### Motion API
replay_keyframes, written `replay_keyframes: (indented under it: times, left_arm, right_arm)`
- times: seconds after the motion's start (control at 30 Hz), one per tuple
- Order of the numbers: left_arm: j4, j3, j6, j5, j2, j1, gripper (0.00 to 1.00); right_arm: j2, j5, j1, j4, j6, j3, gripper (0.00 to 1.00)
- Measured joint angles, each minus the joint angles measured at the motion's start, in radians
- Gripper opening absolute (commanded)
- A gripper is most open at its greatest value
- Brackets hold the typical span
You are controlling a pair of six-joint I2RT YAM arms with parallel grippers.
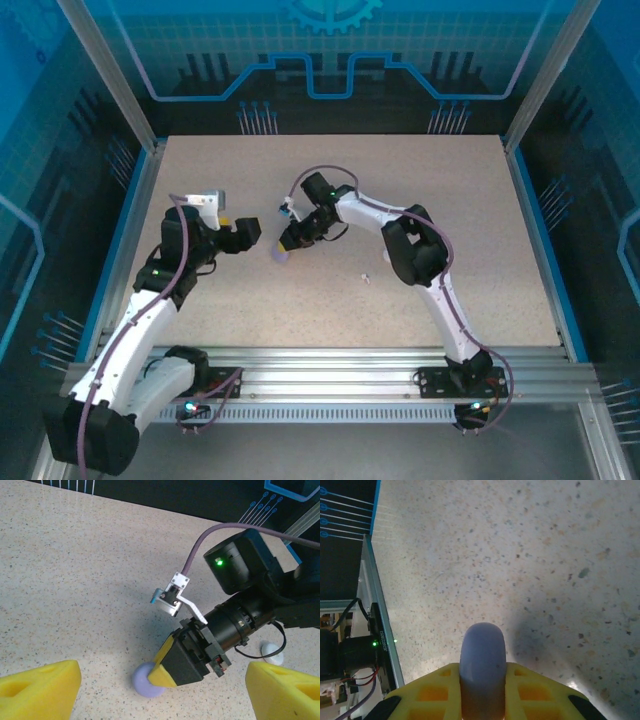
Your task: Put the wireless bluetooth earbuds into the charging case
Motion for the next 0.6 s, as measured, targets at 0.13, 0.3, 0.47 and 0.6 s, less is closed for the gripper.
replay_keyframes:
  times: [0.13, 0.3, 0.47, 0.6]
  left_arm:
    - [0.002, 0.000, 0.000, 0.000, 0.000, 0.000, 0.86]
    - [0.006, 0.000, 0.000, 0.000, 0.000, 0.000, 0.86]
    - [0.021, -0.001, 0.000, 0.000, -0.014, 0.000, 0.86]
    - [0.024, -0.001, 0.000, 0.000, -0.020, 0.000, 0.86]
  right_arm:
    - [0.019, -0.008, -0.002, -0.008, 0.015, 0.005, 0.18]
    - [0.026, -0.006, -0.002, -0.014, 0.030, 0.017, 0.19]
    - [0.034, -0.011, -0.003, -0.025, 0.037, 0.029, 0.26]
    - [0.034, -0.002, -0.004, -0.034, 0.040, 0.029, 0.31]
